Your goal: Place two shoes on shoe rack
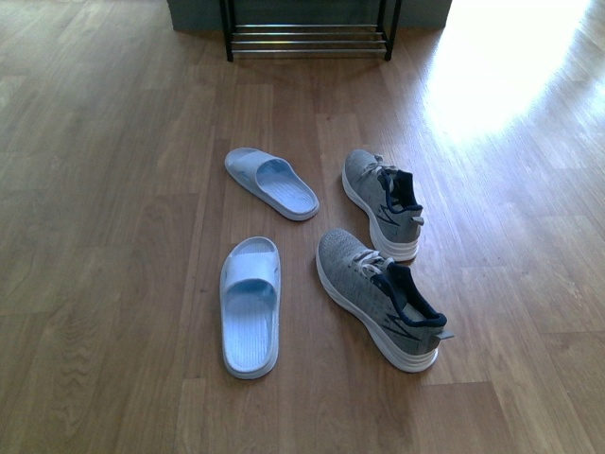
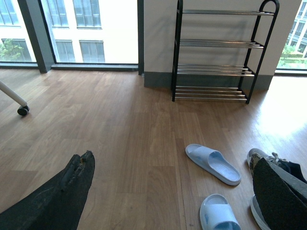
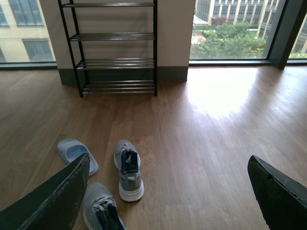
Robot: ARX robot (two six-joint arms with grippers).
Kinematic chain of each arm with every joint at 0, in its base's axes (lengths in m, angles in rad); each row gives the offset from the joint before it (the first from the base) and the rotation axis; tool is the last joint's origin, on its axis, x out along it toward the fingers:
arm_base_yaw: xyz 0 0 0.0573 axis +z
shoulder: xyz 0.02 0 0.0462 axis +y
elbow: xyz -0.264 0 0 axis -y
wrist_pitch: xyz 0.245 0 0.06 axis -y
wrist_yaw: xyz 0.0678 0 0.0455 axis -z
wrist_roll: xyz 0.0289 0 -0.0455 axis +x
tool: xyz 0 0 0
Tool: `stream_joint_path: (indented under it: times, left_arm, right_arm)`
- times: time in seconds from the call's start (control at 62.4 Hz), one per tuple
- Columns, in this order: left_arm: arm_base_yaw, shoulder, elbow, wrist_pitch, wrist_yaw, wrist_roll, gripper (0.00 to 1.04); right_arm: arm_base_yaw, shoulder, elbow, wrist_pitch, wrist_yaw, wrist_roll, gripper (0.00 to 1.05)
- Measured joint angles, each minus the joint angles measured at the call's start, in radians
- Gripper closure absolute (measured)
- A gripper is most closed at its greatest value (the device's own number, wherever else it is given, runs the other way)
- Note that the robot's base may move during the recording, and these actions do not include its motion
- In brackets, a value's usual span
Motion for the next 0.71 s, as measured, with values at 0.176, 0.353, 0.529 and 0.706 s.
stream_joint_path:
  times: [0.176, 0.353, 0.529, 0.706]
  left_arm:
    - [0.000, 0.000, 0.000, 0.000, 0.000, 0.000, 0.09]
    - [0.000, 0.000, 0.000, 0.000, 0.000, 0.000, 0.09]
    - [0.000, 0.000, 0.000, 0.000, 0.000, 0.000, 0.09]
    - [0.000, 0.000, 0.000, 0.000, 0.000, 0.000, 0.09]
  right_arm:
    - [0.000, 0.000, 0.000, 0.000, 0.000, 0.000, 0.09]
    - [0.000, 0.000, 0.000, 0.000, 0.000, 0.000, 0.09]
    - [0.000, 0.000, 0.000, 0.000, 0.000, 0.000, 0.09]
    - [0.000, 0.000, 0.000, 0.000, 0.000, 0.000, 0.09]
